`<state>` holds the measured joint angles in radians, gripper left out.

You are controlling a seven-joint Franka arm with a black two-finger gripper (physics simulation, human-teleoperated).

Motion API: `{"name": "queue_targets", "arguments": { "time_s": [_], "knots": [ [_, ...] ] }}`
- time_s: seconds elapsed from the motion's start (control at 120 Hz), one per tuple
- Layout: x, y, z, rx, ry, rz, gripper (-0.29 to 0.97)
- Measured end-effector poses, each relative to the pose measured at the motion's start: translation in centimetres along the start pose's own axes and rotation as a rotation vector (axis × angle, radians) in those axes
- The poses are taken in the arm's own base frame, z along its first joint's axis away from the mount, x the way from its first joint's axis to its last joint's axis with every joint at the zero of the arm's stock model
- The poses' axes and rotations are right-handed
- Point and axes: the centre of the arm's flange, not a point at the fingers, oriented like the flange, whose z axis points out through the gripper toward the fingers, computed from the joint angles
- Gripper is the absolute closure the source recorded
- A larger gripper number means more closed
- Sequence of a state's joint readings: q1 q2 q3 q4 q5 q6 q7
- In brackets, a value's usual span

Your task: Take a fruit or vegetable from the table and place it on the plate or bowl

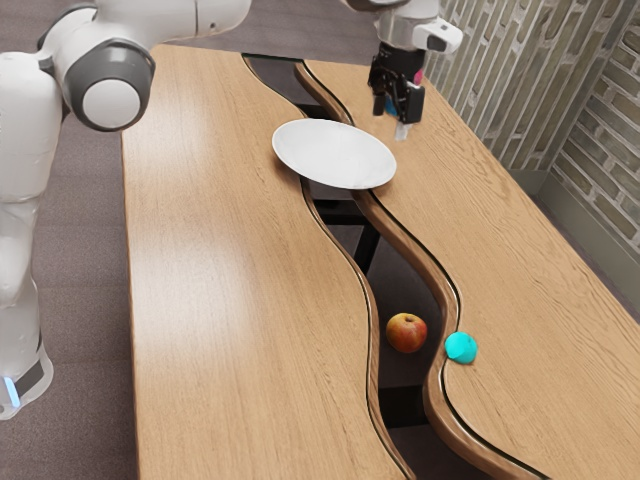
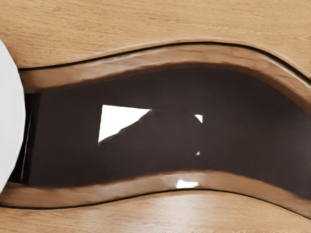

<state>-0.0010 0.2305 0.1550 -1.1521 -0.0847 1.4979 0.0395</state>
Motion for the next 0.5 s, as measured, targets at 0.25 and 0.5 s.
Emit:
{"name": "queue_targets", "arguments": {
  "time_s": [0.25, 0.5],
  "knots": [
    [-0.1, 0.0, 0.0, -0.018, -0.018, 0.041, 0.00],
    [4.1, 7.4, 9.1, 0.005, -0.076, 0.192, 0.00]
  ]
}}
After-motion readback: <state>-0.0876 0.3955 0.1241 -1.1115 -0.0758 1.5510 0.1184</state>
